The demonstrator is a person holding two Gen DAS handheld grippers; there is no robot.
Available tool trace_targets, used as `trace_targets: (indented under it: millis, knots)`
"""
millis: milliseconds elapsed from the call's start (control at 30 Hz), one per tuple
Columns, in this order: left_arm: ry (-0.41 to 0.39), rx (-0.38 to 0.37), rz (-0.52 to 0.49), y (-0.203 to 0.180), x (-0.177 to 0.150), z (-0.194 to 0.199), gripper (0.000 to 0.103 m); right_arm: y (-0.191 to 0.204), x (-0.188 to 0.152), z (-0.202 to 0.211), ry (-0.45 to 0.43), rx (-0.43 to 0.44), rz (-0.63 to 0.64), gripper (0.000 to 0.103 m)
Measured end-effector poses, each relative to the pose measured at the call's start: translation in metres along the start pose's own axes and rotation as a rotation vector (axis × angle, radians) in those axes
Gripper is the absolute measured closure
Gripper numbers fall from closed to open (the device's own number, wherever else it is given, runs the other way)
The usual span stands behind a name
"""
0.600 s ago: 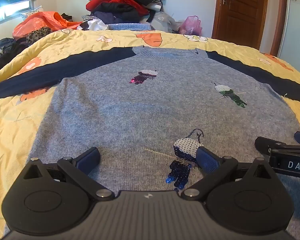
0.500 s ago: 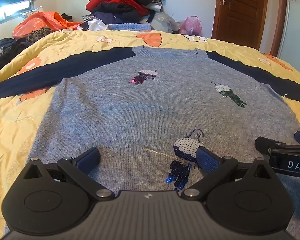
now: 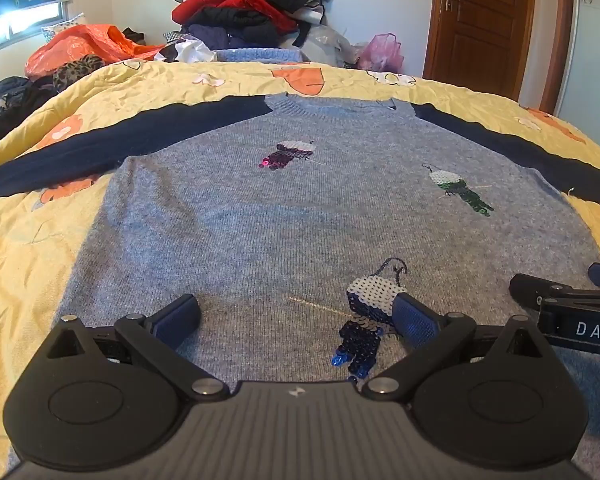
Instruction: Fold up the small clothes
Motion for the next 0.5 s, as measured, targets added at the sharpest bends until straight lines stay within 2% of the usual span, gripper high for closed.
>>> trace_targets:
  millis: [500]
  knots:
    - [-0.007, 0.006, 0.003, -0.0009, 0.0002, 0.0026, 0.0, -0.0003, -0.0001, 0.0004, 0.0, 0.0, 0.0, 0.0]
Point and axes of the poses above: each gripper's, at about its wrist camera, not at the fingertips, and z roughly against the way its jaws point, y to its left, x to its top, the point moved 1 cm from there along -z, roughly the way its jaws point, and after that the axes turned 15 degrees about -z, right-handed, at the moved point
